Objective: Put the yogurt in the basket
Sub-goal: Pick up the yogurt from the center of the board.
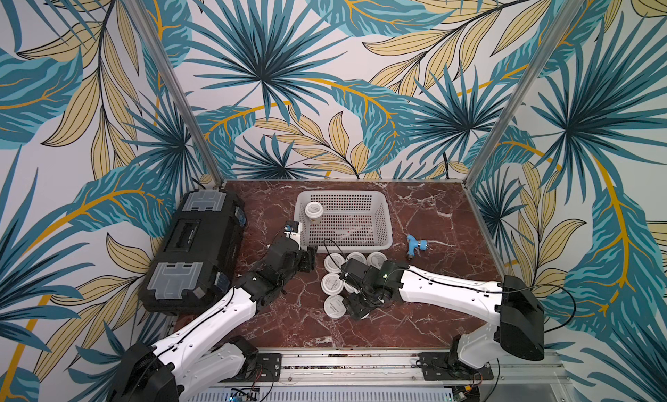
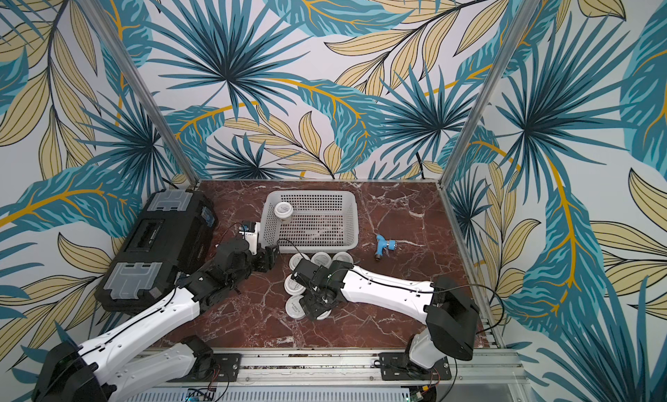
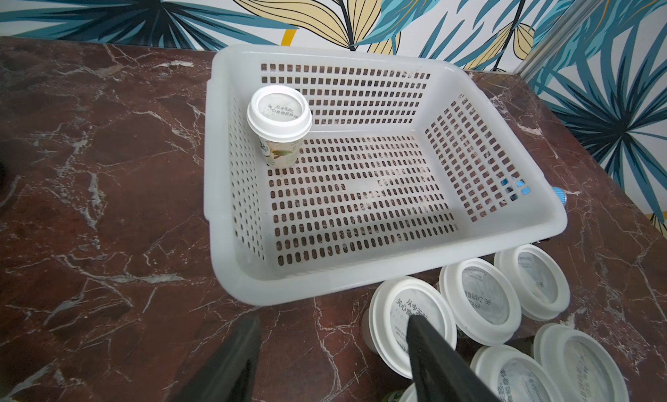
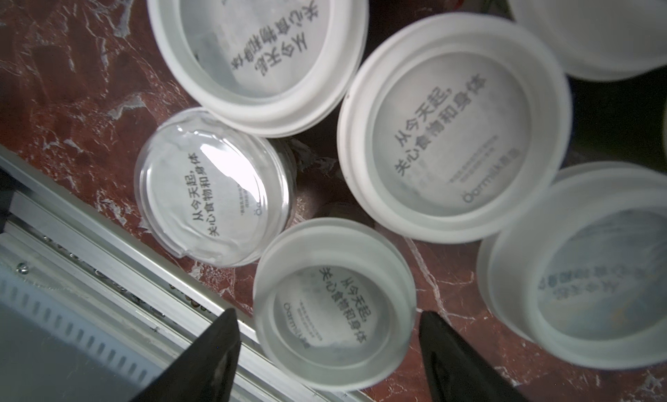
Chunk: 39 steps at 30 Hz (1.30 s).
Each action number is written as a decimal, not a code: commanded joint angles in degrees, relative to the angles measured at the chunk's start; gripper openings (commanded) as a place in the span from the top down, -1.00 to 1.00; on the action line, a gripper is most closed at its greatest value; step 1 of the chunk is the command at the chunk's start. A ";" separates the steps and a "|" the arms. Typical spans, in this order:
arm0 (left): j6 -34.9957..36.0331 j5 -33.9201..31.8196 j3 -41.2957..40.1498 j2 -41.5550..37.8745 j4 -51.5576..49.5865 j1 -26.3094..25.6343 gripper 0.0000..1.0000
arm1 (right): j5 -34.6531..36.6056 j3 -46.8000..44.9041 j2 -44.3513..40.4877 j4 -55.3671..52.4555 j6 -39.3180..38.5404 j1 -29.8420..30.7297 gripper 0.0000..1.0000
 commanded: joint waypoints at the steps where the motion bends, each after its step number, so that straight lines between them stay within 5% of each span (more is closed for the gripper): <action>1: -0.38 0.28 -0.98 0.09 1.37 0.36 -0.36 | 1.04 0.18 0.57 -1.73 0.43 0.33 -0.64; 39: -0.61 -0.07 -1.33 -0.52 1.29 0.44 -0.36 | 2.25 3.94 -2.54 -9.77 -1.35 0.27 -0.32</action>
